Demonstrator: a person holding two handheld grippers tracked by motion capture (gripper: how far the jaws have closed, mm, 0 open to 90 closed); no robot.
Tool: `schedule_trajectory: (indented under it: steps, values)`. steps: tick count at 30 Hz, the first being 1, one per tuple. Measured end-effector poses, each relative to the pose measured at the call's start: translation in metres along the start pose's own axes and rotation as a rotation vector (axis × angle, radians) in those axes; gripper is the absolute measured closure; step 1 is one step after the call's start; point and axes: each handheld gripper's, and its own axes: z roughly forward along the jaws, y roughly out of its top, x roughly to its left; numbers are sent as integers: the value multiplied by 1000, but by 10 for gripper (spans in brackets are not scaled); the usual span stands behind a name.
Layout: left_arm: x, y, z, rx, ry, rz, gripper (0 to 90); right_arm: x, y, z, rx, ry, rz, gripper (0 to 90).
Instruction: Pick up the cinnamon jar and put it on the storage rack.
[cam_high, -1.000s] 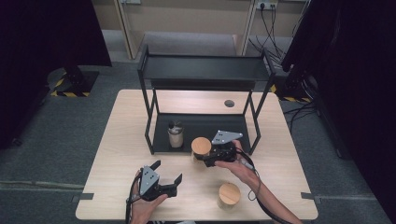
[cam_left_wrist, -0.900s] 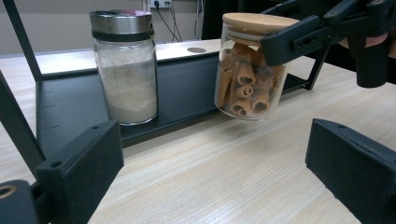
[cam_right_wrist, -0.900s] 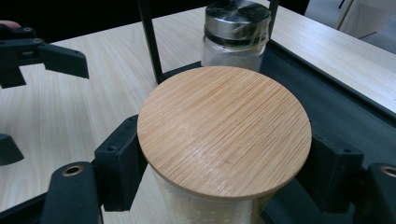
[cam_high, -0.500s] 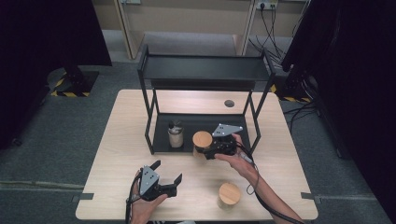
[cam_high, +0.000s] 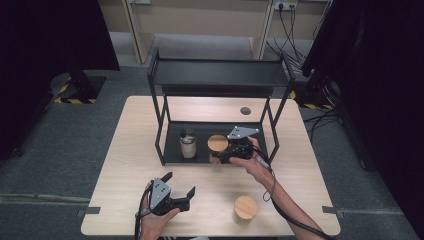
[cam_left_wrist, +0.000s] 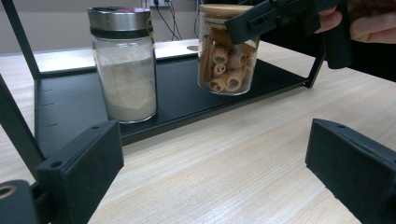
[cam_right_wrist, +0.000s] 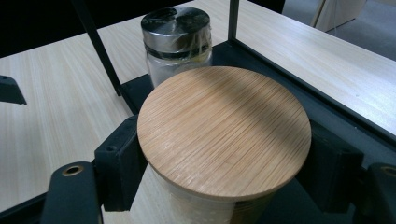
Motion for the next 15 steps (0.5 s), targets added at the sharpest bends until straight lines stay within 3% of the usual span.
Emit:
schedule_trajectory:
  steps: [15]
  values:
    - [0, 0, 0, -2, -1, 2, 33, -8, 4, 13, 16, -14, 16, 256]
